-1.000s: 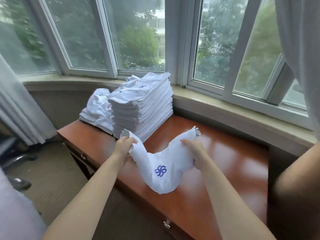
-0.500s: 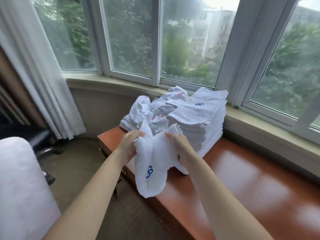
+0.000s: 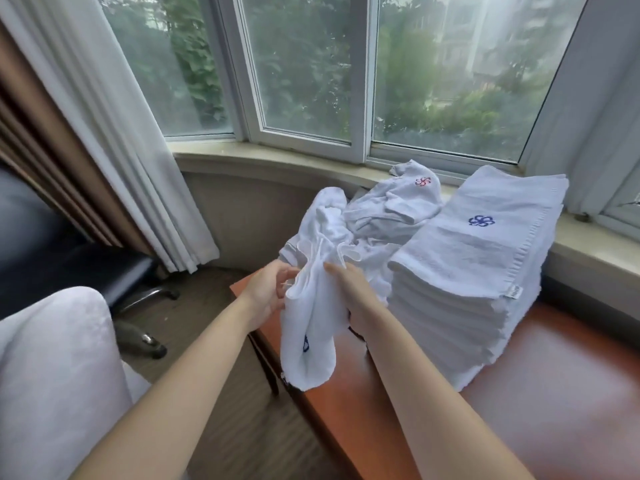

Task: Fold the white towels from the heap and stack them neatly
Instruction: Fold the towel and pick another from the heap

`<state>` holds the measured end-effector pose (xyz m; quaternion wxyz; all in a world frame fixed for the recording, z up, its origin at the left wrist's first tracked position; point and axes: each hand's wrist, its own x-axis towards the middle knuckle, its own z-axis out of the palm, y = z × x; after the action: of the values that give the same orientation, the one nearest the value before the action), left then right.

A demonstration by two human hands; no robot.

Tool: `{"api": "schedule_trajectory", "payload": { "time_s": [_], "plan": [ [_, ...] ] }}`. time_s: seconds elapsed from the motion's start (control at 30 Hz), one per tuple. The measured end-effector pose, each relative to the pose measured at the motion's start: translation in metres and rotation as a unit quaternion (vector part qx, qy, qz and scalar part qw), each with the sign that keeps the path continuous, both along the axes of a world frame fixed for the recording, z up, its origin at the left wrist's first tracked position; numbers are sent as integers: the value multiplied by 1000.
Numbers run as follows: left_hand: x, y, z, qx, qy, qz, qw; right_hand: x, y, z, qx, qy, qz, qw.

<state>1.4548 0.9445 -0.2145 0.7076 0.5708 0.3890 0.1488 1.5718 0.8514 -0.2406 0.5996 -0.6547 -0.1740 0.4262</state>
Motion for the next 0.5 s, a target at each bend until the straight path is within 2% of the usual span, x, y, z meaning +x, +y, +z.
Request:
{"api": "schedule_trajectory", "payload": {
  "time_s": [0.13,0.2,0.33,0.5],
  "plan": [
    [12,58,-8,36,5,-76,996,11,46,-2,34,22,-5,999],
    [18,92,-13,50,0,-107,993,13,73,-2,16,15,-15,1000],
    [36,162,-21,21,-35,-132,990,18,128,3,-24,-4,-73,997],
    [74,214,-23,-48,-54,-188,979,35,164,10,-26,-1,-169,985]
  ]
}}
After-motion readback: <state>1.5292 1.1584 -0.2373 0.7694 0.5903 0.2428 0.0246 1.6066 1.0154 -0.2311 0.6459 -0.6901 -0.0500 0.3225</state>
